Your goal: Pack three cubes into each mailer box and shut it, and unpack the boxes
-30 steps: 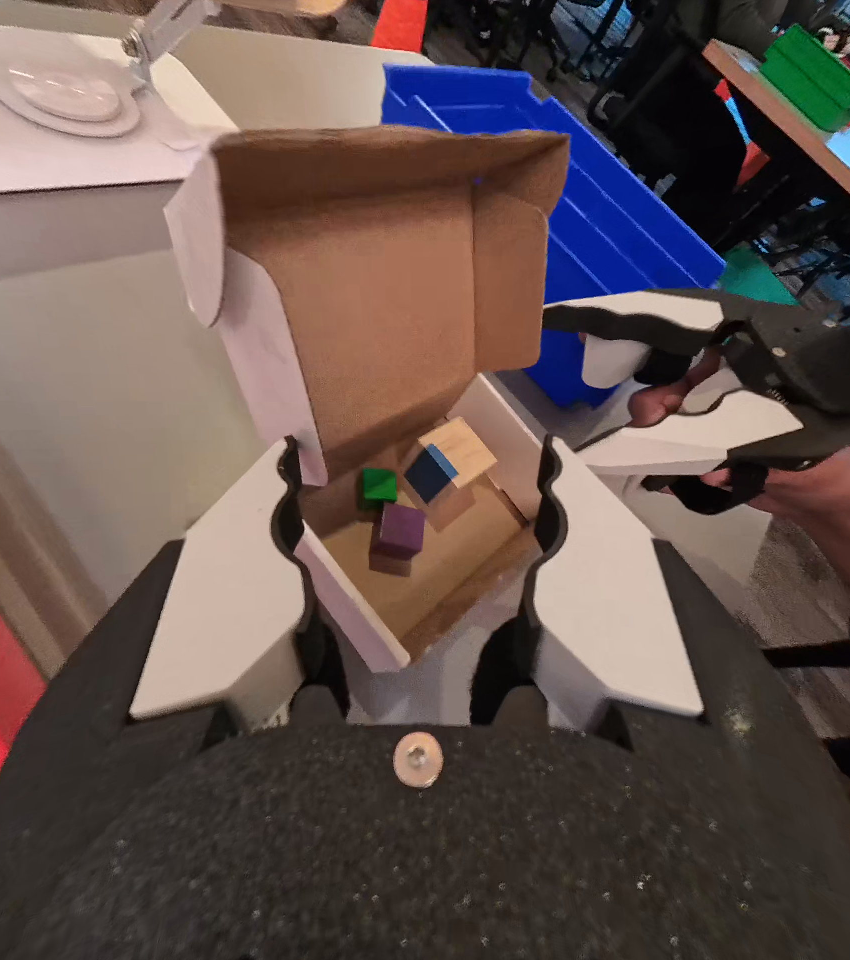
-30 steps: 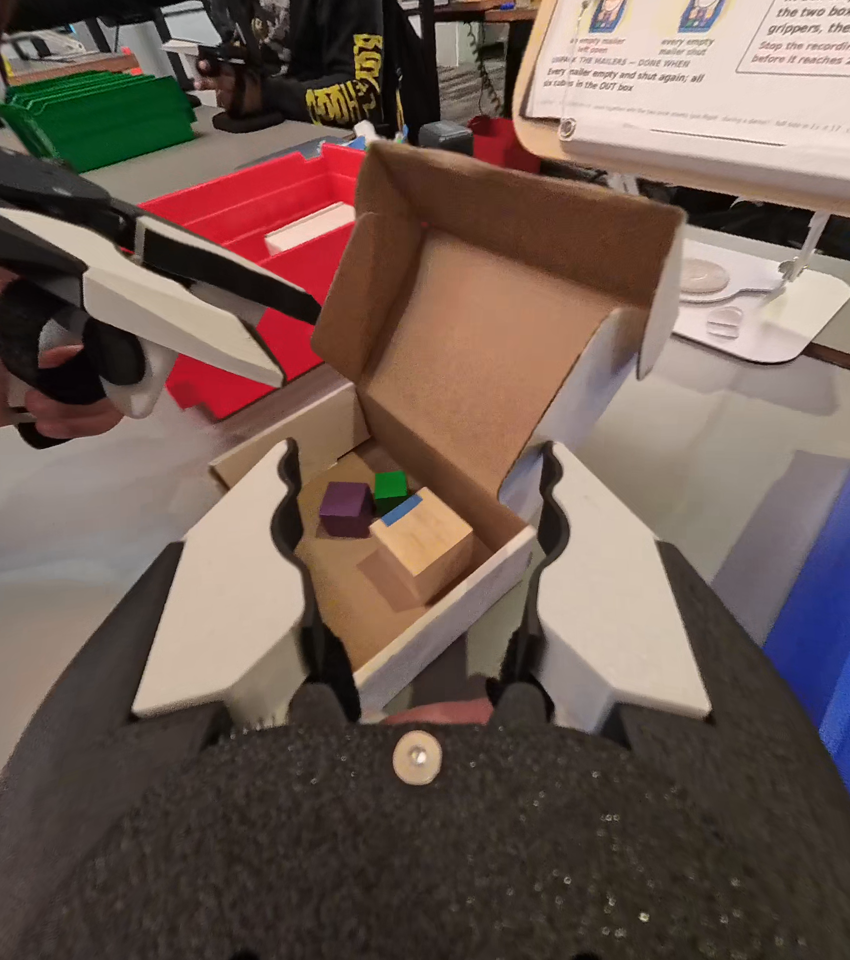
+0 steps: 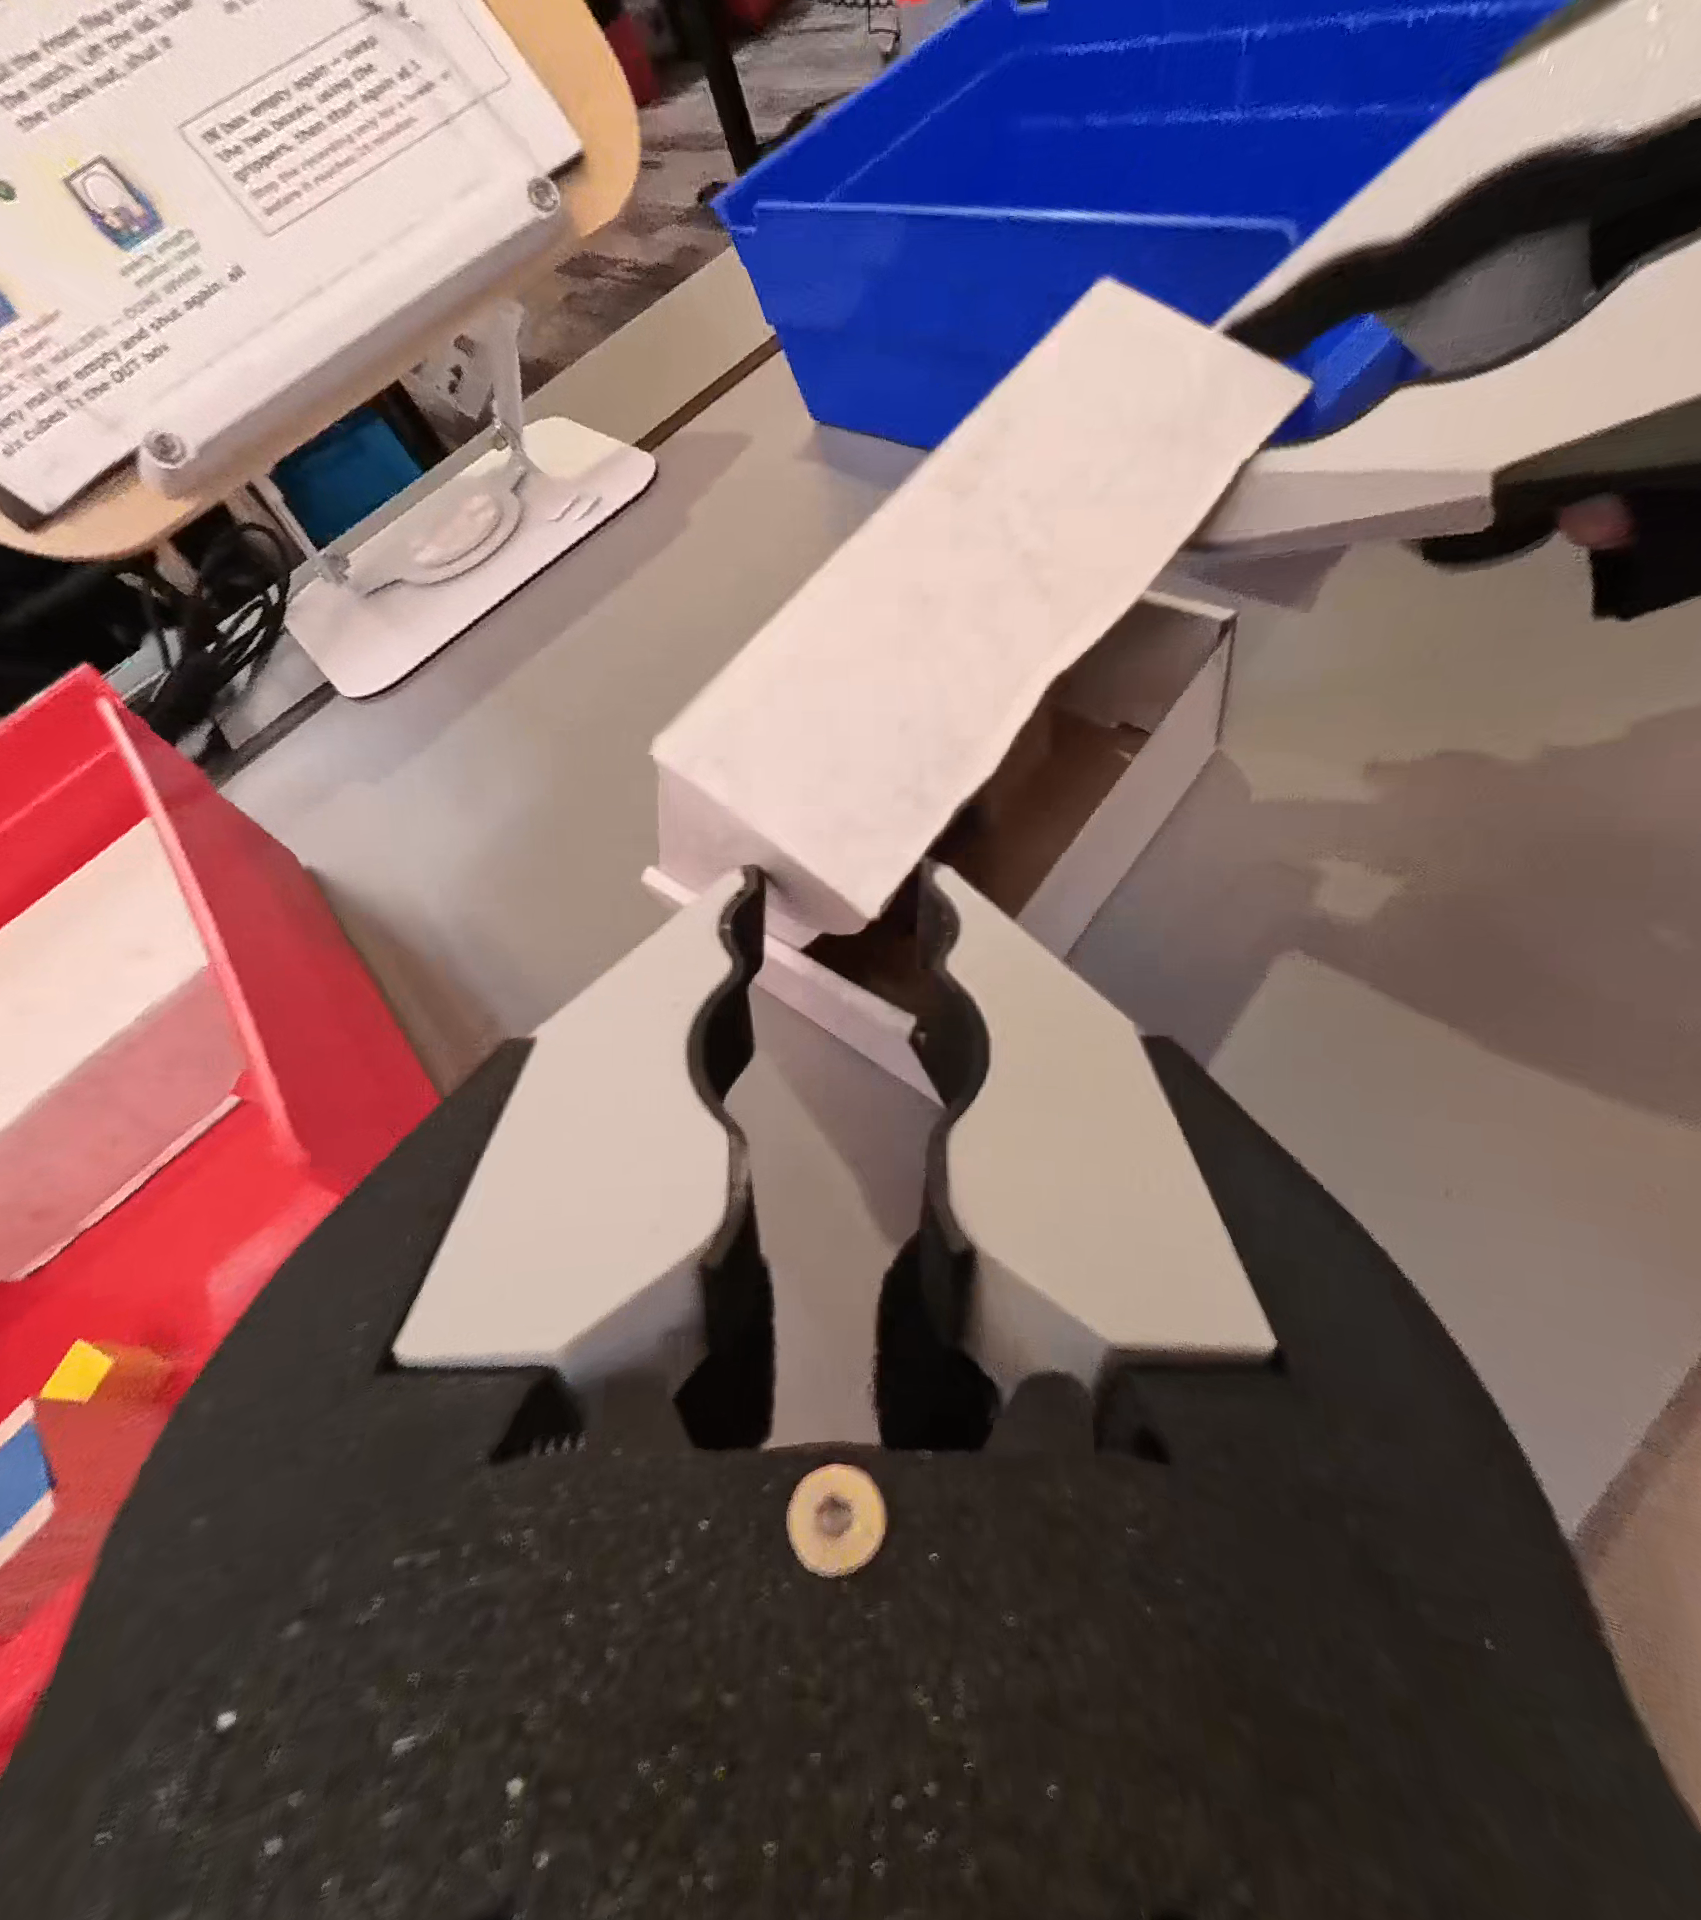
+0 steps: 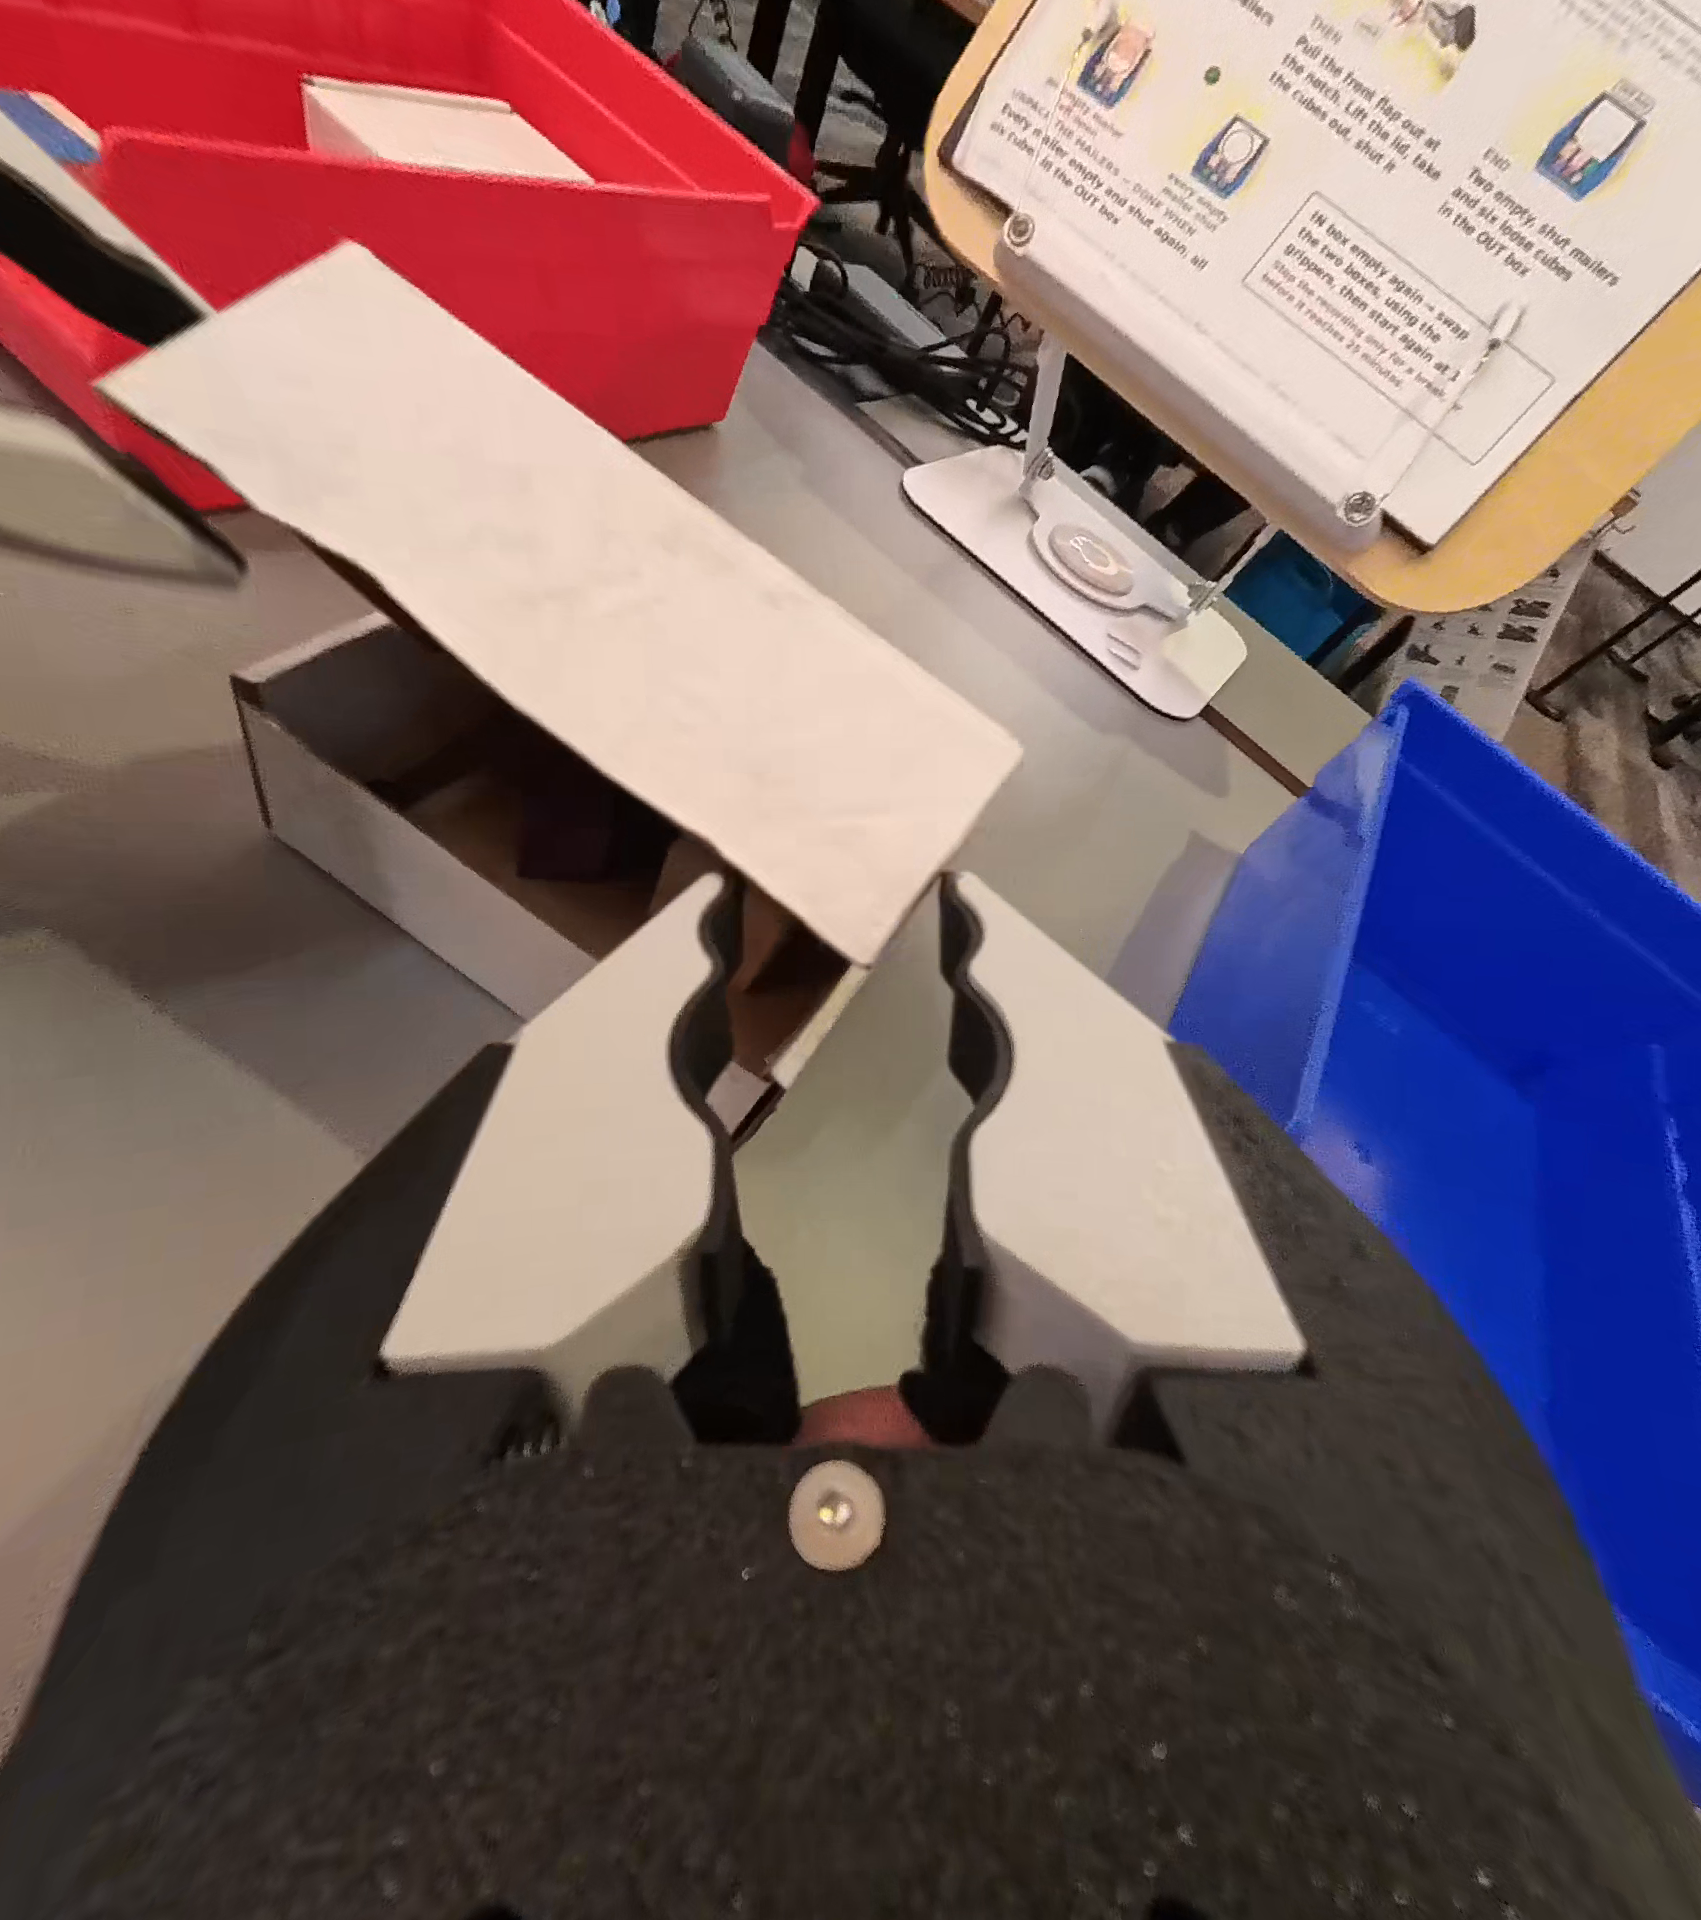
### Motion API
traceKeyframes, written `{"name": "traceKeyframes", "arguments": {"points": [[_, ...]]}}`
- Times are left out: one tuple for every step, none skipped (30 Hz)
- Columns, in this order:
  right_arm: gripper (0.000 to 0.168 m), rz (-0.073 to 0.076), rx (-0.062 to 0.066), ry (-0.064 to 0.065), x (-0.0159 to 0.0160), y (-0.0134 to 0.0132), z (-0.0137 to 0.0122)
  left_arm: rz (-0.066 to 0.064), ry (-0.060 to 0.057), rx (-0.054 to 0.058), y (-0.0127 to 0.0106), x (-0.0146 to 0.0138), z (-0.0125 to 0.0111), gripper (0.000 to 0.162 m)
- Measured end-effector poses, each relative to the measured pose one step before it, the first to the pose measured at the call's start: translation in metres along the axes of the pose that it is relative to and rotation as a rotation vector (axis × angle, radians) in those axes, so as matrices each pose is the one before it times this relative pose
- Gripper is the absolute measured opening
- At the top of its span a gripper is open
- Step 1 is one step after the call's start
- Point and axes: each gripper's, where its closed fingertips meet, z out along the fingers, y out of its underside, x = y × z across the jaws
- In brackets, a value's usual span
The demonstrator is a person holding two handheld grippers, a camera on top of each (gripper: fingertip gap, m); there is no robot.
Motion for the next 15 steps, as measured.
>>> {"name": "traceKeyframes", "arguments": {"points": [[0.031, -0.0105, -0.0070, 0.0150, 0.00185, 0.00026, -0.00075, -0.0214, 0.0054, 0.0024, -0.00079, 0.00024, -0.00302, 0.023], [0.024, -0.0094, -0.0023, 0.0102, 0.00180, -0.00165, -0.00172, -0.0307, 0.0122, 0.0046, -0.00079, 0.00063, -0.00294, 0.019], [0.017, 0.0016, -0.0038, 0.0106, 0.00270, -0.00158, -0.00247, -0.0315, 0.0224, 0.0029, -0.00045, 0.00196, -0.00282, 0.016], [0.012, 0.0136, -0.0090, -0.0046, 0.00110, -0.00077, -0.00261, -0.0277, 0.0200, -0.0050, 0.00035, 0.00132, -0.00201, 0.015], [0.011, 0.0213, -0.0153, -0.0250, -0.00159, 0.00076, -0.00209, -0.0221, 0.0207, -0.0113, 0.00076, 0.00165, -0.00149, 0.013], [0.010, 0.0316, -0.0180, -0.0296, -0.00234, 0.00128, -0.00178, -0.0139, 0.0192, -0.0111, 0.00063, 0.00190, -0.00123, 0.012], [0.010, 0.0318, -0.0175, -0.0249, -0.00211, 0.00123, -0.00191, -0.0061, 0.0133, -0.0121, 0.00115, 0.00155, -0.00099, 0.011], [0.010, 0.0213, -0.0221, -0.0274, -0.00265, 0.00213, -0.00179, -0.0038, 0.0143, -0.0151, 0.00203, 0.00224, -0.00076, 0.010], [0.010, 0.0160, -0.0273, -0.0221, -0.00274, 0.00319, -0.00163, -0.0080, 0.0187, -0.0204, 0.00344, 0.00340, -0.00036, 0.008], [0.010, 0.0117, -0.0330, -0.0206, -0.00327, 0.00470, -0.00146, -0.0135, 0.0176, -0.0206, 0.00457, 0.00372, -0.00015, 0.008], [0.010, 0.0055, -0.0366, -0.0205, -0.00376, 0.00648, -0.00095, -0.0164, 0.0165, -0.0200, 0.00525, 0.00383, 0.00017, 0.007], [0.010, 0.0000, -0.0320, -0.0170, -0.00353, 0.00658, -0.00030, -0.0147, 0.0167, -0.0227, 0.00626, 0.00402, 0.00064, 0.007], [0.010, 0.0007, -0.0216, -0.0121, -0.00293, 0.00574, 0.00018, -0.0090, 0.0122, -0.0181, 0.00585, 0.00328, 0.00105, 0.007], [0.010, 0.0005, -0.0238, -0.0146, -0.00293, 0.00598, 0.00103, -0.0013, 0.0089, -0.0175, 0.00568, 0.00246, 0.00145, 0.007], [0.010, -0.0012, -0.0281, -0.0153, -0.00258, 0.00619, 0.00190, 0.0044, 0.0068, -0.0246, 0.00635, 0.00175, 0.00205, 0.007]]}}
